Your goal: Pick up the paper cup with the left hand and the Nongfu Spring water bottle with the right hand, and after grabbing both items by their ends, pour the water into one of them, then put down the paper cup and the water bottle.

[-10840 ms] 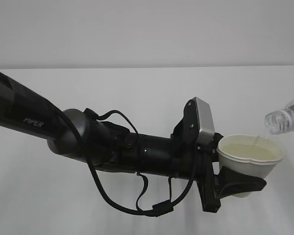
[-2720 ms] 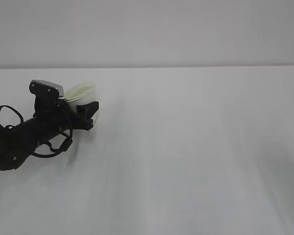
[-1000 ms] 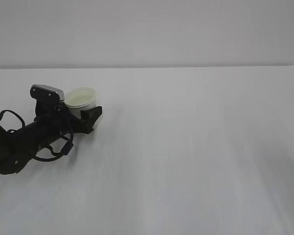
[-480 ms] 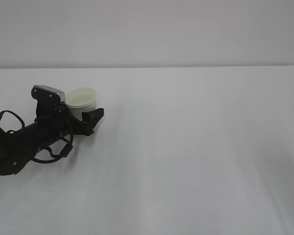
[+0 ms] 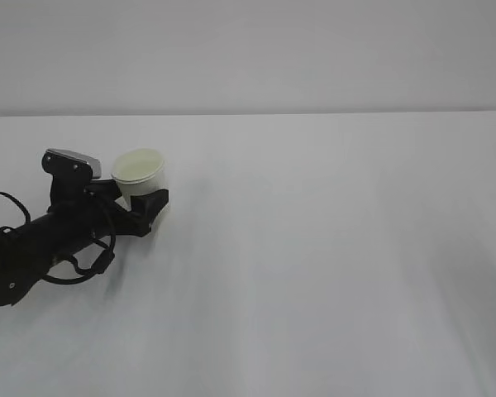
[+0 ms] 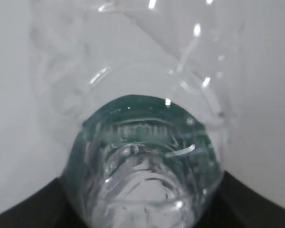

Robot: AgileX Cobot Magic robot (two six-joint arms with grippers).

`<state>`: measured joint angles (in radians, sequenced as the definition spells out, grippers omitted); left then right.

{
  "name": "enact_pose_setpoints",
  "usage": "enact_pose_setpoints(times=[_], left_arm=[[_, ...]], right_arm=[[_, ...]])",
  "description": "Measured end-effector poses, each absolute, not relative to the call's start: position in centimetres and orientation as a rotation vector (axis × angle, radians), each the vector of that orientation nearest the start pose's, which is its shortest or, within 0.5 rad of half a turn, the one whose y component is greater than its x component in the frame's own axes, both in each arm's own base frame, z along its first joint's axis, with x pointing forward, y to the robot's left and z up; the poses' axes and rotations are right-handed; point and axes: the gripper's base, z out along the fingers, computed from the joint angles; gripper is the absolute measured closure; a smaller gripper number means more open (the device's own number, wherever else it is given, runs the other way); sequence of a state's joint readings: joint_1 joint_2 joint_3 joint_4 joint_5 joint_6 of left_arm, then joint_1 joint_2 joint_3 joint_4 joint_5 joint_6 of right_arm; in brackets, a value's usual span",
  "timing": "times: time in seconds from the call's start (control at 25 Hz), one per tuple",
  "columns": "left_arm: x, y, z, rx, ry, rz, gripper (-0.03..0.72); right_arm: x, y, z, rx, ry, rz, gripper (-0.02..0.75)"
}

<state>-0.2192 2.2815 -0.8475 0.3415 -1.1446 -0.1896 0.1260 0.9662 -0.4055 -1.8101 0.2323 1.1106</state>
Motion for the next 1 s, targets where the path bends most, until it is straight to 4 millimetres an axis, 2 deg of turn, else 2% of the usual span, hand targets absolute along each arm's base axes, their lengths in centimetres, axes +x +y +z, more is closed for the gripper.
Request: enact_pose_setpoints(times=[0.24,0.48,0.68,1.0], left_arm=[[35.4,-10.7,4.9,0.380,1.791,-0.467,0.092],[35.4,-10.9,5.6,0.404,1.771,-0.477,0.097],[35.2,-11.0,7.2,0.416,1.735,-0.480,0.101],[33.7,-10.6,10.0,0.415,1.700,-0.475,0.101]], right_arm=[[18.7,0.0,24.8,-0.656,1.911,-0.629,0.318],[18.7,0.0,24.8,-0.643,1.913,-0.630,0.318],[18.7,-0.1,24.8,-0.632,1.915,-0.626,0.318],[18.7,-0.1,24.8,-0.606,1.919,-0.615,0.318]])
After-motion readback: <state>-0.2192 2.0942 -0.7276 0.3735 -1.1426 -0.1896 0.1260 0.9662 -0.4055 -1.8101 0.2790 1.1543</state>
